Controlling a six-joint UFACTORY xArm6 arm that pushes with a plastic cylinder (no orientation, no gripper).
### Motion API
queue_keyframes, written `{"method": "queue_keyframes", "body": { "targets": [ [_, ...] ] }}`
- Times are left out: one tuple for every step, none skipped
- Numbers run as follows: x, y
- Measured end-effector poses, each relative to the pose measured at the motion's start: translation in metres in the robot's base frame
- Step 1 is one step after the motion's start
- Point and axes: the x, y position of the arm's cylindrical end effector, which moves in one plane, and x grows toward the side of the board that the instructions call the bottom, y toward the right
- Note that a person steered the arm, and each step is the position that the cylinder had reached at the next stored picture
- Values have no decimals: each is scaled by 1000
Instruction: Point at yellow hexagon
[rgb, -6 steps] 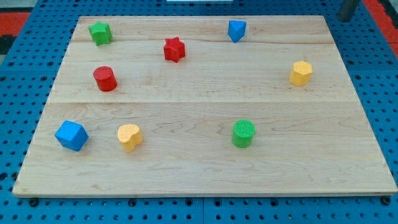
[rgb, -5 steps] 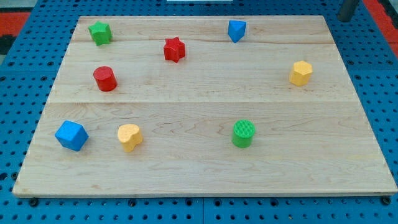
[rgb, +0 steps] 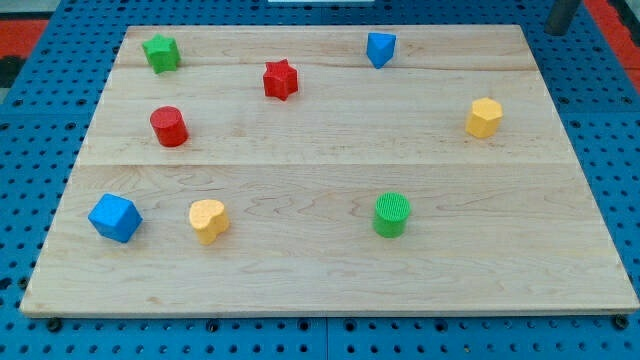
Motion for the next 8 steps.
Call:
{"method": "queue_keyframes", "body": {
  "targets": [
    [-6,1],
    [-5,1],
    [31,-21],
    [51,-33],
    [51,-39],
    [51,-91],
    [51,-96],
    [74,-108]
  ]
}}
